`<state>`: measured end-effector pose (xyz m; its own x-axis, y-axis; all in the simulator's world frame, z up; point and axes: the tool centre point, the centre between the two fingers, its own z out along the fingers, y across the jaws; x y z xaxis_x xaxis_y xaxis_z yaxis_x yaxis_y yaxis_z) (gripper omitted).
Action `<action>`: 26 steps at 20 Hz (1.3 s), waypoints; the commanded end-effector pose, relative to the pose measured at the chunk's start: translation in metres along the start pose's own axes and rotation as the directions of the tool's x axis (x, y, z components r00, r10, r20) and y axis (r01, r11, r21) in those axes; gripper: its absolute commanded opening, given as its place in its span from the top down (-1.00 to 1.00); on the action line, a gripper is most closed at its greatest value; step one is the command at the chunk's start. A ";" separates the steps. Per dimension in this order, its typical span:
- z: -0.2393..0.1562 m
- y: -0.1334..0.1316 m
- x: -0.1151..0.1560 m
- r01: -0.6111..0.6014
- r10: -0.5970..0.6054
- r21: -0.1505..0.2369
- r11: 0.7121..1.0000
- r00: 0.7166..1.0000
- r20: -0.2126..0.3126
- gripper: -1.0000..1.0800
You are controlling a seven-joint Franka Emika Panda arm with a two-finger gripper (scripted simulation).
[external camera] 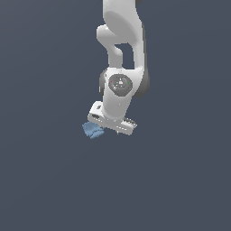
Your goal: Pick up the object and move it to a goal position.
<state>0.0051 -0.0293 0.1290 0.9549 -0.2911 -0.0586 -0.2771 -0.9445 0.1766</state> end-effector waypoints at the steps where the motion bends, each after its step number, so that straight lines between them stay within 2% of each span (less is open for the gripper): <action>1: 0.010 0.004 0.001 -0.051 0.051 -0.039 0.998 0.999 0.010 -0.62; 7: 0.031 0.014 0.003 -0.166 0.170 -0.138 0.976 0.985 0.013 -0.62; 13: 0.049 0.025 0.005 -0.278 0.282 -0.239 0.930 0.959 -0.017 -0.62; 21: 0.068 0.041 0.009 -0.420 0.411 -0.361 0.832 0.905 -0.107 -0.62; 26: 0.075 0.051 0.012 -0.497 0.467 -0.415 0.762 0.866 -0.180 -0.62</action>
<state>-0.0057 -0.0886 0.0648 0.7308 -0.6580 0.1814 -0.6268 -0.5419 0.5598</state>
